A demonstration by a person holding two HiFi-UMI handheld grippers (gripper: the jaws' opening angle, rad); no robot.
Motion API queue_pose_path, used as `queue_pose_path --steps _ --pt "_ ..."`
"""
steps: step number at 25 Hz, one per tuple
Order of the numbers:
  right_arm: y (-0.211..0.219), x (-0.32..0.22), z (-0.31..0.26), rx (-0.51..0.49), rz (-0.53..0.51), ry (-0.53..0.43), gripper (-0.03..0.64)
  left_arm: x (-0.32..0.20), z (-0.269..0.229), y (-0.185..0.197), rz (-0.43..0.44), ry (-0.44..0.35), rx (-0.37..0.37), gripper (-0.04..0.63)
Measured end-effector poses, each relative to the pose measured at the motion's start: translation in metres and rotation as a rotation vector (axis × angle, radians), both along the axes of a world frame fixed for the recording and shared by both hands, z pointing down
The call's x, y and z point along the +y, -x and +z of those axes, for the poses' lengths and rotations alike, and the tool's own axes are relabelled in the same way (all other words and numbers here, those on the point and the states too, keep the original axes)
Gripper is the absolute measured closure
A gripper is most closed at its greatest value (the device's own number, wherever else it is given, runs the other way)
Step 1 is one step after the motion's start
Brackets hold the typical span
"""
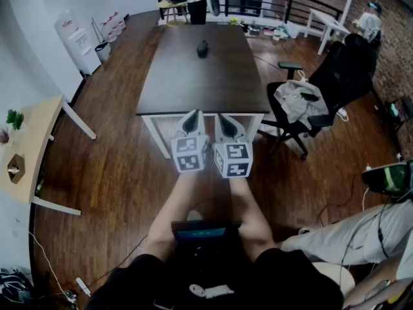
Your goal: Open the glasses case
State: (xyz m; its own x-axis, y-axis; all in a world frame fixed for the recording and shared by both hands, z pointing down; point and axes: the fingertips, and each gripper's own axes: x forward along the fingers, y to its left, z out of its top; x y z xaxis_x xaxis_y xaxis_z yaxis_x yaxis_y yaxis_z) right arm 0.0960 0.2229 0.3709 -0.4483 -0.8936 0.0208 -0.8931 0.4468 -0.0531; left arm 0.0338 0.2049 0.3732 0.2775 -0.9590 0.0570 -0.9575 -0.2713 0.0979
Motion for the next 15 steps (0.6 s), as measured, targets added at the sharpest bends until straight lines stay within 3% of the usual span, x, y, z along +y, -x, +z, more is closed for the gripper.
queue_pose_path --steps 8,15 --pt "0.001 -0.033 0.008 0.002 0.004 0.015 0.604 -0.034 0.012 -0.002 0.014 0.022 0.0 0.597" --pt "0.01 -0.106 0.022 0.023 0.008 0.04 0.604 -0.108 0.028 0.006 0.024 0.049 0.015 0.597"
